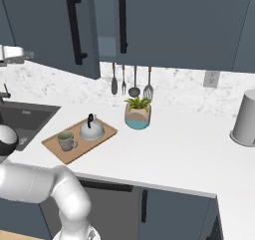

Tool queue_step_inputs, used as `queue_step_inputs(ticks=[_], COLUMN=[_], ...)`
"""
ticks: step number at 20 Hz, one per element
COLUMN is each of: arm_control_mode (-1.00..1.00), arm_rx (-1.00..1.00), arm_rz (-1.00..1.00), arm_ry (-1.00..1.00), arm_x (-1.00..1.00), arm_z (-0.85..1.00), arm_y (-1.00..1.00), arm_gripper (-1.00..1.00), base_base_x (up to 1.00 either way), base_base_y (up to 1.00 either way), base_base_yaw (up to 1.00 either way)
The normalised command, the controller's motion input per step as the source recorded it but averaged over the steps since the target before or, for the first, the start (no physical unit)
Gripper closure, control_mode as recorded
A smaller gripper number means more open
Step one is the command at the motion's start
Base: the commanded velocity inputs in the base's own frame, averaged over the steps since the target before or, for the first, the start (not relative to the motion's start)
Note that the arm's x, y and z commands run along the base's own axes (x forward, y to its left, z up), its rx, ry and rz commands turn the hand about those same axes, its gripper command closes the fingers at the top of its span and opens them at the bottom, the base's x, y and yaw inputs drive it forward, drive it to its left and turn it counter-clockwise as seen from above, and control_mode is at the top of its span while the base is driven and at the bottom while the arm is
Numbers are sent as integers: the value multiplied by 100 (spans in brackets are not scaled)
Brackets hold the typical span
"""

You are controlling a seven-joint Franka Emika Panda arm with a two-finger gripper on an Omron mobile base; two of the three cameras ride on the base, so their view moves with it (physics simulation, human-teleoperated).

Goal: Pick the kettle from the counter and place it on the tray. Then pick the mug from the cabinet and place it on the tray. Then close the cabinet doors.

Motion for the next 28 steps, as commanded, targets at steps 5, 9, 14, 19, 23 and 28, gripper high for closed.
queue_step_inputs(ticks=[5, 9, 14, 19, 23, 28], arm_control_mode=[-100, -100, -100, -100, -100, -100], arm_rx=[0, 0, 0, 0, -3, -5], arm_rz=[18, 28, 48, 71, 78, 65], arm_ry=[0, 1, -2, -7, -7, -3], arm_x=[83, 68, 24, 0, 0, 14], arm_z=[12, 9, 0, -6, -14, -19], arm_y=[-90, -100, -100, -90, -76, -95], arm_gripper=[-100, -100, -100, -100, -100, -100], base_base_x=[0, 0, 0, 0, 0, 0], base_base_y=[0, 0, 0, 0, 0, 0], base_base_yaw=[0, 0, 0, 0, 0, 0])
